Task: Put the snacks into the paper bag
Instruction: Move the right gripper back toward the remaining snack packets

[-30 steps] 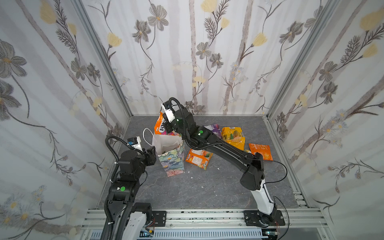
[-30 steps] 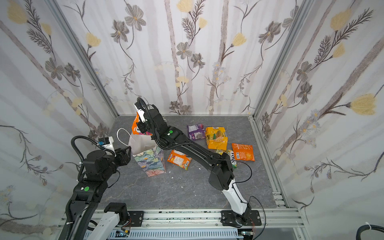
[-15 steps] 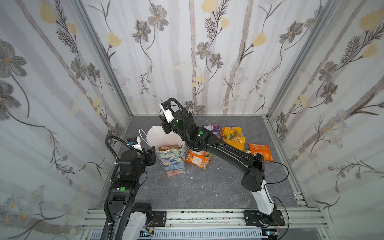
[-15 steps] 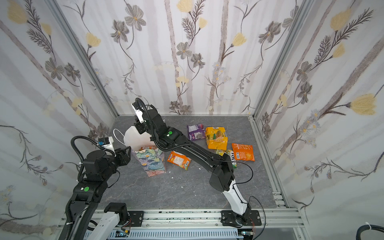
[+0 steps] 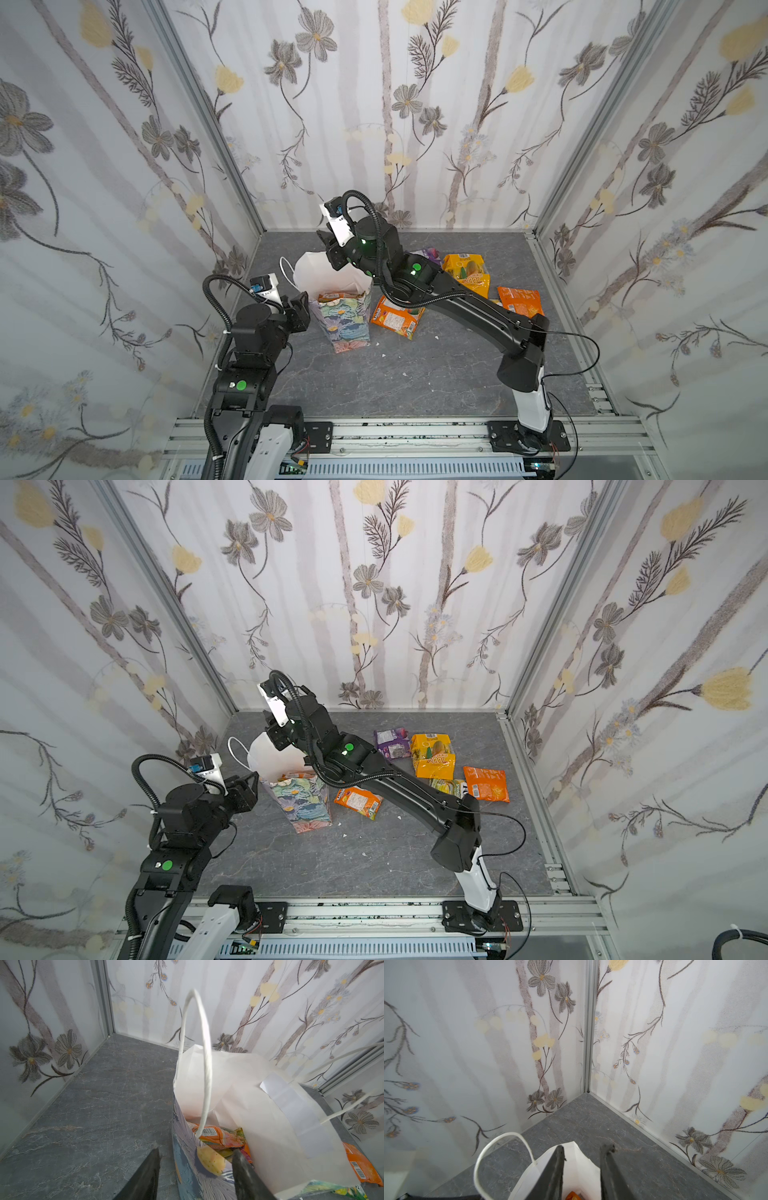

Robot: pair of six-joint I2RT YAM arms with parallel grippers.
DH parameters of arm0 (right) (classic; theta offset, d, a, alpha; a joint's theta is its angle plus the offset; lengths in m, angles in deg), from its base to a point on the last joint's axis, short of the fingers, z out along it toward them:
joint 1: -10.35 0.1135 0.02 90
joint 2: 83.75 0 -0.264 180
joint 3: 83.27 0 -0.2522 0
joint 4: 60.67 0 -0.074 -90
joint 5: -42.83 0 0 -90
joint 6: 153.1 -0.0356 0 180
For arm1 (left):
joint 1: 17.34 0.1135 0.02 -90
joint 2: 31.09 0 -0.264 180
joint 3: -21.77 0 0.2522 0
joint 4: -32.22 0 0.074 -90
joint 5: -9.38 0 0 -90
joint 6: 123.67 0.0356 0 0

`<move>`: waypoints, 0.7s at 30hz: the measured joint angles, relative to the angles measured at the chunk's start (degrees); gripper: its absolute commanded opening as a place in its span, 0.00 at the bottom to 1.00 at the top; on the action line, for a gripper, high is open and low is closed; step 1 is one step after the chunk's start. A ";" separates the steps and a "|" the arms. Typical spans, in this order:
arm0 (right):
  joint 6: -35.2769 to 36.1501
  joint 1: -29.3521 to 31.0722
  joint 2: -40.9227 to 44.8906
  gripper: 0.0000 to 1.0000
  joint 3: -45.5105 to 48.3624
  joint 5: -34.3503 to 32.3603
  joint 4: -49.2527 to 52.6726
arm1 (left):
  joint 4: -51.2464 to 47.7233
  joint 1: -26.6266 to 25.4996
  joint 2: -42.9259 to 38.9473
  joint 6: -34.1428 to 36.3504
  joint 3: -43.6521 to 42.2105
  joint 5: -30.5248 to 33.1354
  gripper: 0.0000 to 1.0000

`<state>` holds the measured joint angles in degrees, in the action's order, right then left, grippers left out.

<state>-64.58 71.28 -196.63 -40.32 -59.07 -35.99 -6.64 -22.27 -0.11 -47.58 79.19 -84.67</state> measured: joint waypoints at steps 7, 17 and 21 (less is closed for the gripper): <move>-4.15 1.14 23.32 0.41 31.10 -0.46 -3.82 | -0.04 0.00 -1.79 -0.09 -0.57 0.94 0.59; -15.78 -4.94 48.81 0.46 65.90 -6.60 -4.72 | 0.11 -0.17 -2.47 -0.70 -2.10 0.61 0.62; -22.01 -10.49 51.78 0.47 77.53 -3.23 -5.75 | 0.11 -0.22 -2.36 -0.70 -2.19 0.39 0.62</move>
<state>-86.59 60.79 -144.85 37.21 -62.30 -41.74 -6.53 -22.49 -2.47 -48.28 77.00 -84.28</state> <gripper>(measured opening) 0.465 0.615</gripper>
